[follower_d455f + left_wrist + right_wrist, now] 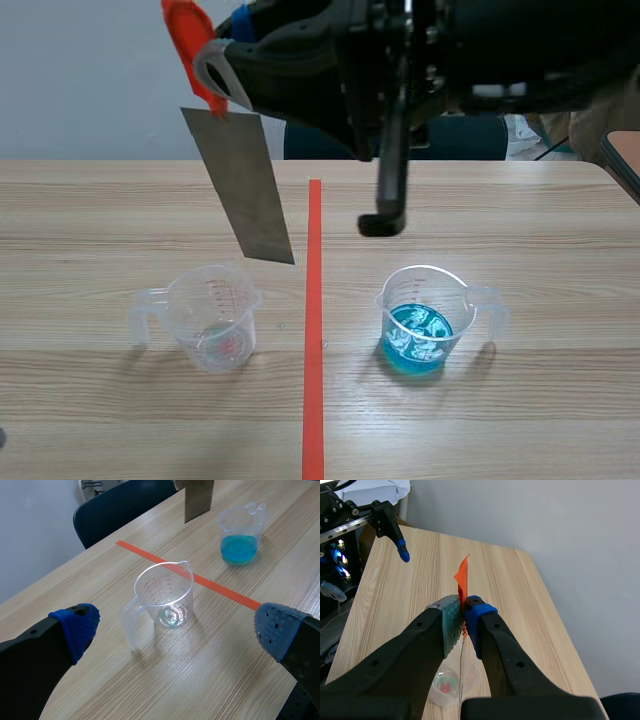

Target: Do the redox reaction experiment

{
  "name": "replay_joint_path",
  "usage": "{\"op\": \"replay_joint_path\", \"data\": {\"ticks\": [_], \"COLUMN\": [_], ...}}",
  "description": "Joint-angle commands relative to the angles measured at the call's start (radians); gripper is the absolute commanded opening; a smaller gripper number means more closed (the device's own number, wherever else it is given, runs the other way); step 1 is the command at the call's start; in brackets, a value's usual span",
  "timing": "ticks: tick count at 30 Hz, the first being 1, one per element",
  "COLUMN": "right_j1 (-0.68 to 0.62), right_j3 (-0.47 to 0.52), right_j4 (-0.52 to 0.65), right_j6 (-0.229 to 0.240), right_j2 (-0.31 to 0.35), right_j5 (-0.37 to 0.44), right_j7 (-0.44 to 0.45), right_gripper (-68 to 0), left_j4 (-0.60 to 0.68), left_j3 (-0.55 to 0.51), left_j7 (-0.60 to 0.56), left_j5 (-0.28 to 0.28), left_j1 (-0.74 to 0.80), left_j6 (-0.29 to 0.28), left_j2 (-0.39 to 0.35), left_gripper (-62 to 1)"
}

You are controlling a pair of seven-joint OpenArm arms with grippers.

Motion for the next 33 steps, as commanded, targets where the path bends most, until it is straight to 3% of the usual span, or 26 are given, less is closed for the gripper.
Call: {"op": "replay_joint_path", "data": {"ticks": [1,10,15,33], "right_j1": [0.044,0.148,0.151,0.151], "right_j3": [-0.011,-0.124,-0.151,-0.166], "right_j4": [-0.014,-0.14,-0.164,-0.164], "right_j6": [0.006,0.006,0.006,0.006], "right_j2": [-0.027,-0.198,-0.259,-0.27], "right_j5": [0.012,0.016,0.015,0.015], "right_j7": [0.0,-0.06,-0.101,-0.116], "right_gripper": [-66.9,-66.9,-66.9,-66.9], "left_j4": [0.002,0.002,0.002,0.002], "left_j3": [-0.003,-0.003,-0.003,-0.003], "left_j7": [-0.016,-0.016,-0.016,-0.016], "left_j5": [-0.006,-0.006,-0.006,-0.006], "left_j1": [-0.003,-0.003,-0.003,-0.003], "left_j6": [0.002,0.002,0.002,0.002], "left_j2": [0.005,0.005,0.005,0.005], "left_gripper": [1.4,1.4,1.4,1.4]}}
